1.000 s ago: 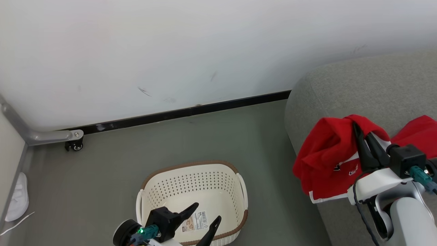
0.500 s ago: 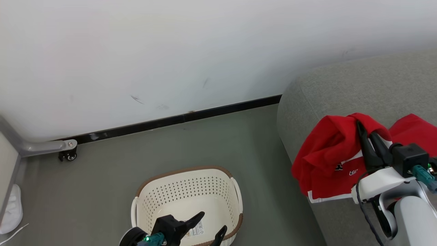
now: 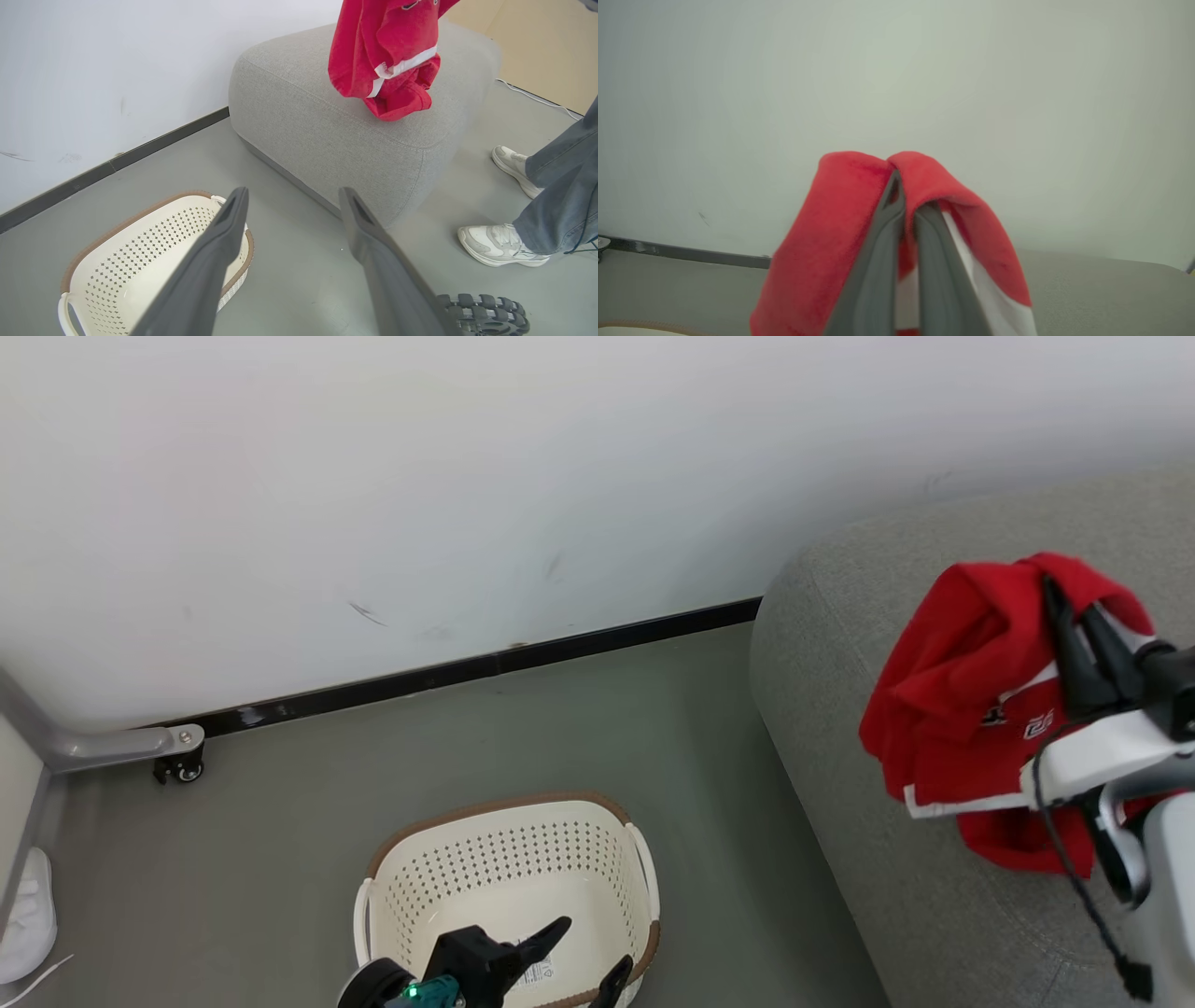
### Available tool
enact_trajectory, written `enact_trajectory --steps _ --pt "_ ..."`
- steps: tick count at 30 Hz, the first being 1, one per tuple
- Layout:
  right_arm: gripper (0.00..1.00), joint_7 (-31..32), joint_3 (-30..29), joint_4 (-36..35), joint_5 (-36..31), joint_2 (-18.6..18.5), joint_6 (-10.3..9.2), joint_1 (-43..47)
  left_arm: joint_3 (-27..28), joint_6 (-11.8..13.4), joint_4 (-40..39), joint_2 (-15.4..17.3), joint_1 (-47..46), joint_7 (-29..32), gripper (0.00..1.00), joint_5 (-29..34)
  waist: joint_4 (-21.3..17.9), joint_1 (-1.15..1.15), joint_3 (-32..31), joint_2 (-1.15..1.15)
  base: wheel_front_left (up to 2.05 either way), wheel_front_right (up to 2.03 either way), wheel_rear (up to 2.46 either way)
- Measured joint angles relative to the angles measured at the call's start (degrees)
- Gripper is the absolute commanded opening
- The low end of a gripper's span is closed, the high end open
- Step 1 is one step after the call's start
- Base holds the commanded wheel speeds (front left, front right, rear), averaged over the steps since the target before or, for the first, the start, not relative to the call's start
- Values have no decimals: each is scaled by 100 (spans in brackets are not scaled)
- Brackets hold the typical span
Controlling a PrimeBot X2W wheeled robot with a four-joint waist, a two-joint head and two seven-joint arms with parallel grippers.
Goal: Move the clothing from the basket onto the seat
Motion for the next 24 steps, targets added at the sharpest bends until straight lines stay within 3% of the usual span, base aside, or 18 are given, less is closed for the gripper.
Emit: enact_trajectory --steps 8,24 --pt "0 105 -460 63 15 -304 0 -402 -47 0 -35 -22 87 1 100 -1 87 0 40 0 0 0 0" --pt "0 389 -821 537 -3 -704 0 -879 -83 1 -154 48 87 59 100 0 193 0 190 0 0 0 0"
